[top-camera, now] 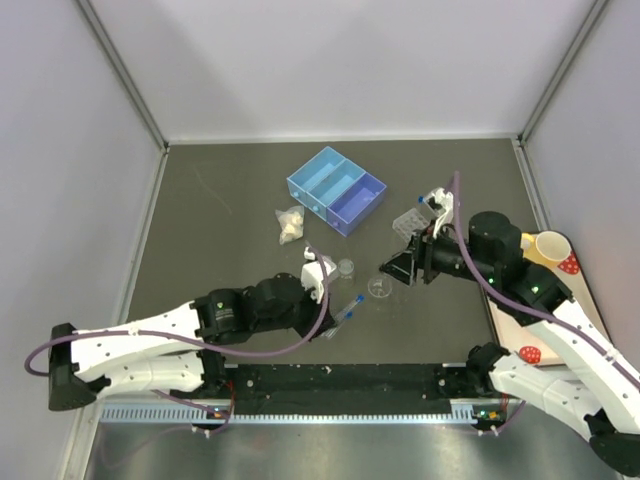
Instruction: Organize the chemistry lab equipment
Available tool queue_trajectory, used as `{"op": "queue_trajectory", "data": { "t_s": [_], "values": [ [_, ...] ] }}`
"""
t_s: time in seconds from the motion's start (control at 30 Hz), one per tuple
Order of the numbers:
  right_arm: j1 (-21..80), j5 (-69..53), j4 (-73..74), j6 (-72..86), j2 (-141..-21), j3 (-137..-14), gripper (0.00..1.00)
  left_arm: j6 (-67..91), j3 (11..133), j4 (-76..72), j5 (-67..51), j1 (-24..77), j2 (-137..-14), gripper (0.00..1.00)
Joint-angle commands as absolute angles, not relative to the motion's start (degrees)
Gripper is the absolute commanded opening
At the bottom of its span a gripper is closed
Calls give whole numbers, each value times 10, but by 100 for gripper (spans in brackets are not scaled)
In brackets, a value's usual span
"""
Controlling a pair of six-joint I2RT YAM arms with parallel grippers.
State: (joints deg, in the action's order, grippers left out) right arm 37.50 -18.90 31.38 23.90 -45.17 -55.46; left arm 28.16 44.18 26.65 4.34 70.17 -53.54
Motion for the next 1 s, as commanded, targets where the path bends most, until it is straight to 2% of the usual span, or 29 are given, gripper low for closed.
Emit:
{"op": "queue_trajectory", "data": {
  "t_s": [0.0, 0.4, 0.7, 0.97],
  "values": [
    [383, -282, 283, 260, -421, -550, 57, 257, 479, 193, -34, 703, -504, 0],
    [383, -360, 249, 305, -389, -555, 57, 243, 535, 104, -155, 687, -517, 0],
    [382, -384, 241, 329, -360, -559, 56, 240, 562, 91, -171, 677, -540, 0],
    [382, -392, 240, 335, -346, -550, 48, 240, 568, 88, -173, 666, -545, 0]
  ]
}}
